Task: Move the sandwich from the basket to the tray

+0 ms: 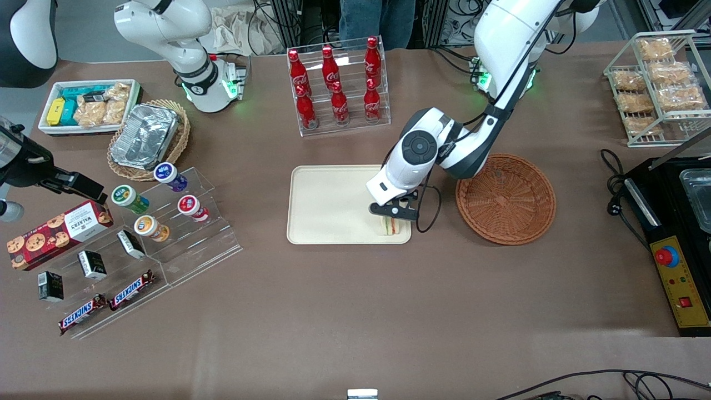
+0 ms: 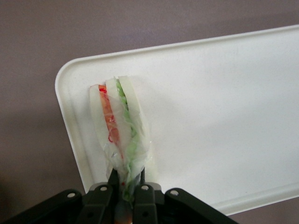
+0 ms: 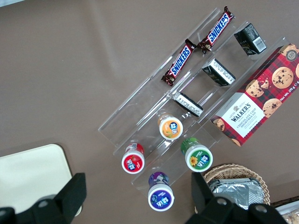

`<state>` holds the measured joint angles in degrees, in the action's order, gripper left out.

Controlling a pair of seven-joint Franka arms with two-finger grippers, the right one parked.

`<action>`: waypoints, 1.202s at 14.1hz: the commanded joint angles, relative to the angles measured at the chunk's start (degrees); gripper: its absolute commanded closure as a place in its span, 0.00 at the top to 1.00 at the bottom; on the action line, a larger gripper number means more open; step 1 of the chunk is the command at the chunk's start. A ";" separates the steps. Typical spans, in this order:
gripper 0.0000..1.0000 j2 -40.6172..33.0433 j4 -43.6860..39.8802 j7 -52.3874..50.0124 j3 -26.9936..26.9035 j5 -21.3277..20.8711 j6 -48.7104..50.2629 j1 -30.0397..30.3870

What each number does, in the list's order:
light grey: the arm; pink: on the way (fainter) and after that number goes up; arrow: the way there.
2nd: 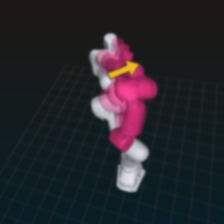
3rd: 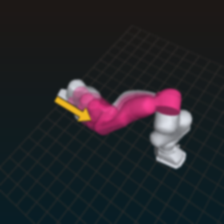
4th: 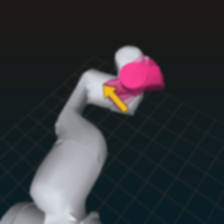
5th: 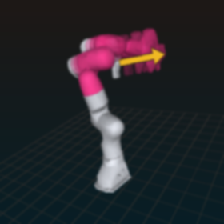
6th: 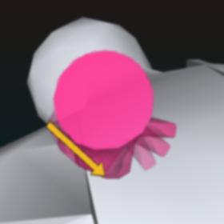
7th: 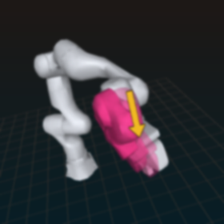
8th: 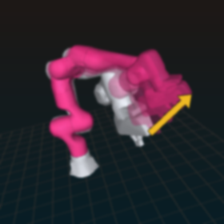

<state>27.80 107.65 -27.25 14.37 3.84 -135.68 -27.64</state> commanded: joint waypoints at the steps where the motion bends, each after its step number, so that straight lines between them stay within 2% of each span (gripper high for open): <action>1: 0.99 0.06 0.19 1.32 -0.49 -0.06 -0.81 -0.05; 3: 1.00 -1.69 0.02 0.97 -1.18 -0.15 0.85 0.39; 5: 0.99 -4.67 -1.73 1.15 -1.54 -0.15 6.98 1.17; 9: 0.99 -13.01 -2.88 7.89 -2.07 -0.24 18.05 8.90; 12: 0.99 -18.90 -2.97 14.31 -4.44 -6.99 24.75 12.85; 14: 0.99 -21.90 -3.50 19.06 -4.62 -7.01 28.61 16.72; 17: 1.00 -24.72 -3.67 18.38 -4.62 -6.65 35.30 22.00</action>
<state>5.09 103.32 -9.21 9.05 -2.43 -103.05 -8.09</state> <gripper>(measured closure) 0.000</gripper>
